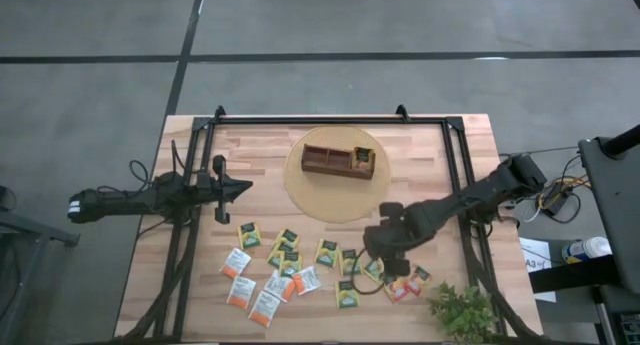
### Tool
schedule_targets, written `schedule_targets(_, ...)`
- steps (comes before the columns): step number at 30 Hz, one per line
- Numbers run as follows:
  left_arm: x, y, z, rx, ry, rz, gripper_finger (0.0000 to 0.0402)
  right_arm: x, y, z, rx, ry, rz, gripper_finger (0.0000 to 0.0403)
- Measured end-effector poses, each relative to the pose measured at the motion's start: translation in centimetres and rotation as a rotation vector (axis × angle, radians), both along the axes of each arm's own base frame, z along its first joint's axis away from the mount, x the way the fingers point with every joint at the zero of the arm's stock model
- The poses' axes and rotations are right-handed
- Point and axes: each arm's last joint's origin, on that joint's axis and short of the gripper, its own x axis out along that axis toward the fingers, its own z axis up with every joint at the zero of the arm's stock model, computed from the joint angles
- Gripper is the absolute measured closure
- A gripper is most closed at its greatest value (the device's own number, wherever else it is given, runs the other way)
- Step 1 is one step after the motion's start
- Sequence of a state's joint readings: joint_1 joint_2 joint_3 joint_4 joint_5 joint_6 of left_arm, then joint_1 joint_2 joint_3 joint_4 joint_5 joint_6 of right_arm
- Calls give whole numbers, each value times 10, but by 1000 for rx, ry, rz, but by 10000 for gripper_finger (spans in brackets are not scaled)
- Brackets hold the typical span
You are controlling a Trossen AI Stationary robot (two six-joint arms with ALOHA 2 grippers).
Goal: Pick & Place Tea
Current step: Put the left orange tea bag into the right section of wooden organizer
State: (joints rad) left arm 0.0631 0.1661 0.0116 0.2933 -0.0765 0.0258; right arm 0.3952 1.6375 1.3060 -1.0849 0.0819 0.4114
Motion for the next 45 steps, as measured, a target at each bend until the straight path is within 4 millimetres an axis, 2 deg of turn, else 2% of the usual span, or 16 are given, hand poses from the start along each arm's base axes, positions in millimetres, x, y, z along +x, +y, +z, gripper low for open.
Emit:
schedule_targets(5, 0, 0, 0, 0, 0, 0, 402, -5, 19, -2, 52, -8, 24, 238)
schedule_targets(14, 0, 0, 0, 0, 0, 0, 402, -3, 43, -30, 57, 84, 156, 238)
schedule_targets(20, 0, 0, 0, 0, -1, 0, 402, -3, 56, -37, 82, 18, 276, 238)
schedule_targets(29, 0, 0, 0, 0, -1, -1, 402, -27, 55, -65, 47, 76, 430, 238)
schedule_targets(35, 0, 0, 0, 0, 0, 0, 402, -31, 53, -70, 64, -1, 497, 238)
schedule_targets(45, 0, 0, 0, 0, -1, 0, 402, -32, 59, -82, 66, -27, 558, 238)
